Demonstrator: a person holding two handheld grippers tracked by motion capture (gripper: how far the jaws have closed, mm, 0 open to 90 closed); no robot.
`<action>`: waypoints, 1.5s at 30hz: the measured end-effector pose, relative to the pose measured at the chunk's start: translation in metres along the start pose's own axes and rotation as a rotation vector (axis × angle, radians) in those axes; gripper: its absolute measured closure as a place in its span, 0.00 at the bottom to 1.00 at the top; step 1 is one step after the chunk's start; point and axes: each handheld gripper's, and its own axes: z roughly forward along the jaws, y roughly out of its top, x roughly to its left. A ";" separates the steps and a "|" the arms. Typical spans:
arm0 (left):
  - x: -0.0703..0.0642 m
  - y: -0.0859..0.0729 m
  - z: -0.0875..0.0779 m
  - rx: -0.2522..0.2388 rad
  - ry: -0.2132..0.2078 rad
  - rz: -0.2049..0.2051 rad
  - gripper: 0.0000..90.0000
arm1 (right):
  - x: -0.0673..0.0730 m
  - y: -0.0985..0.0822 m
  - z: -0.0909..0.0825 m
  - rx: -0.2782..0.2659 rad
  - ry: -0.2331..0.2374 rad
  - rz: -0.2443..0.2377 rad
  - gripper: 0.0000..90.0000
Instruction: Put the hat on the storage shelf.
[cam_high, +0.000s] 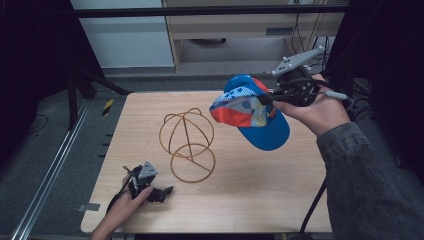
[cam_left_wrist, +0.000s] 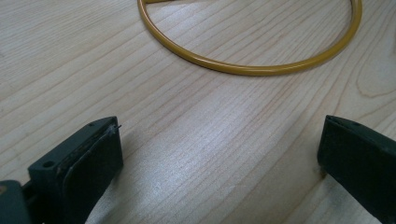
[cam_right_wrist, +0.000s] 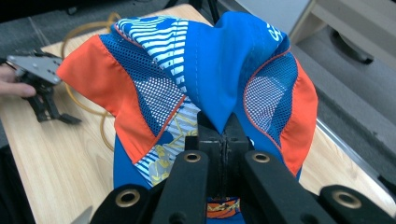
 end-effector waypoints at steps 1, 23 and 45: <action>0.000 0.000 0.000 0.000 0.000 0.000 0.00 | 0.001 0.003 0.001 -0.007 0.001 -0.002 1.00; 0.000 0.000 0.000 -0.002 0.003 0.000 0.00 | 0.043 0.072 0.051 -0.045 0.074 -0.126 1.00; 0.000 0.000 0.000 -0.002 0.003 0.000 0.00 | 0.058 0.110 0.096 0.028 0.106 -0.195 1.00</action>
